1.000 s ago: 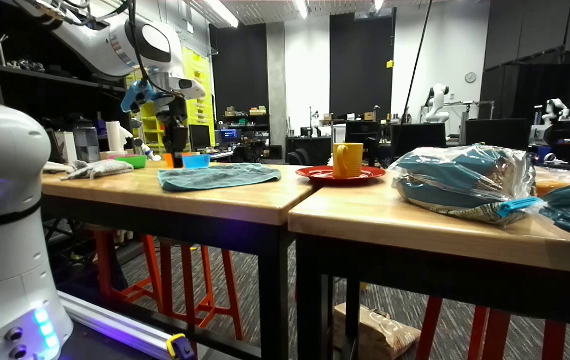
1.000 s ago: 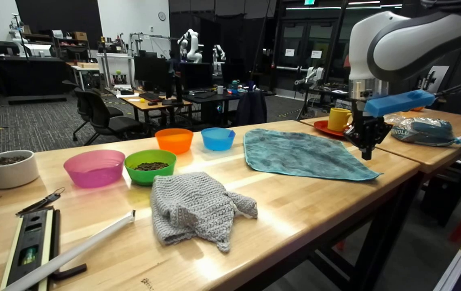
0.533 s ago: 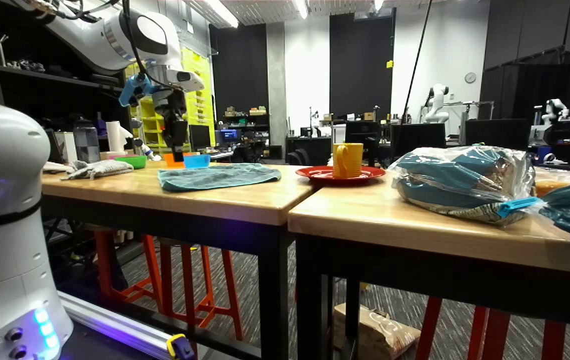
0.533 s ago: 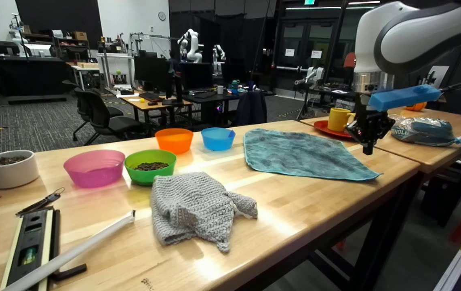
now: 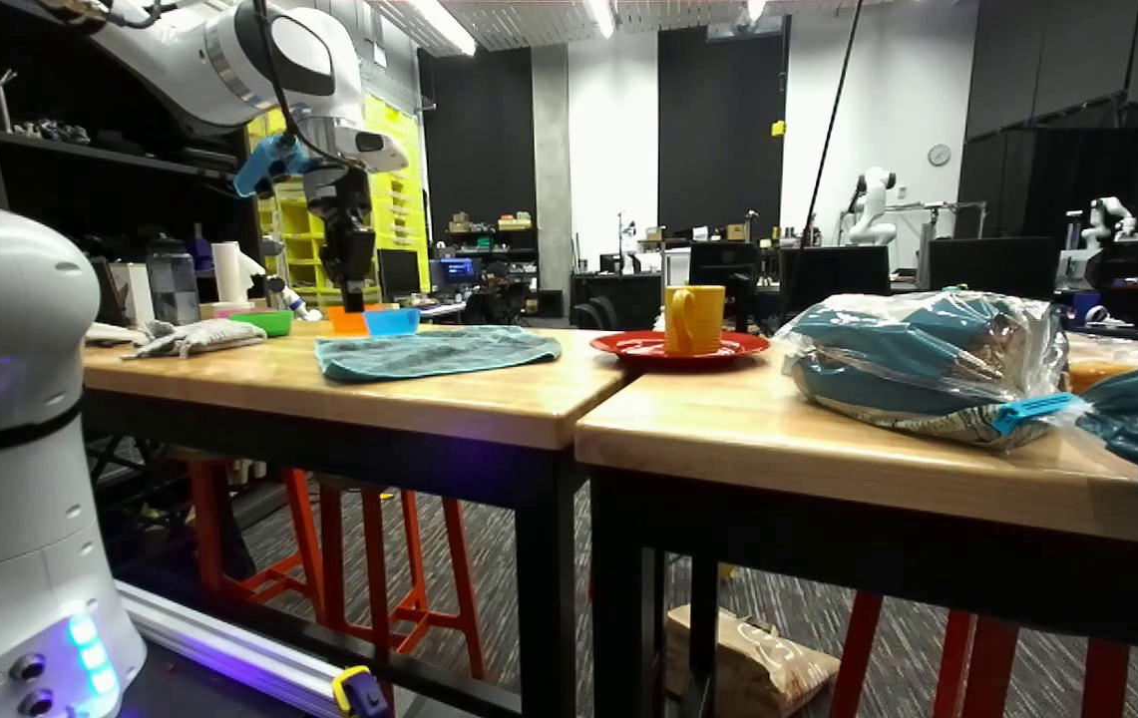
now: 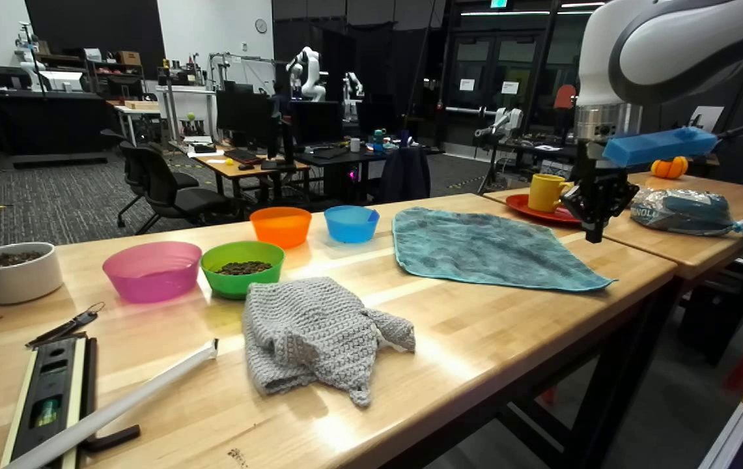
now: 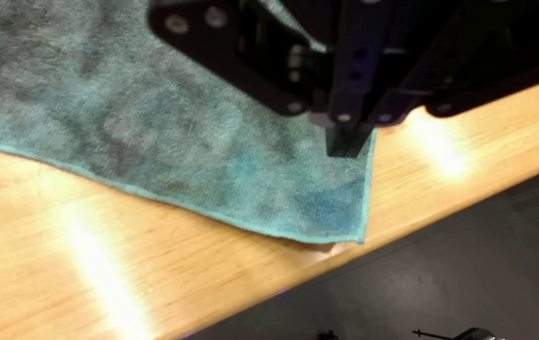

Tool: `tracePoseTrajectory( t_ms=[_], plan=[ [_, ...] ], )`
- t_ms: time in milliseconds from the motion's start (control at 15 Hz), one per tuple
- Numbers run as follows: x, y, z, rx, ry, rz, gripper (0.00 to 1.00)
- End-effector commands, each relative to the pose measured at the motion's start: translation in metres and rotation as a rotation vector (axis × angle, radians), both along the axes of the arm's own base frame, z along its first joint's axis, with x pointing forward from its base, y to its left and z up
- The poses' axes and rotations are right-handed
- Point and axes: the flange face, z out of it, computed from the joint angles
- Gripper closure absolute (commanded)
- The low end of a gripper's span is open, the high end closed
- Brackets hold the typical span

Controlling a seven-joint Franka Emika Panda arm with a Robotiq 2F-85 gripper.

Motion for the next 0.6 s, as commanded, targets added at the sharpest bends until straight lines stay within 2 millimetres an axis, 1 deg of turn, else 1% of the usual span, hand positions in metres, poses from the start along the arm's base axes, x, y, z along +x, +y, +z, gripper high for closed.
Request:
tracePoseTrajectory(
  t_ms=[0, 67, 133, 267, 533],
  plan=[
    [-0.005, -0.015, 0.019, 0.027, -0.014, 0.047, 0.71],
    [-0.004, -0.022, 0.023, 0.031, -0.018, 0.071, 0.71],
    [-0.004, -0.029, 0.026, 0.034, -0.019, 0.096, 0.67],
    [-0.004, -0.049, 0.034, 0.03, -0.007, 0.164, 0.55],
    [-0.007, -0.089, 0.049, 0.01, 0.029, 0.301, 0.27]
  ],
)
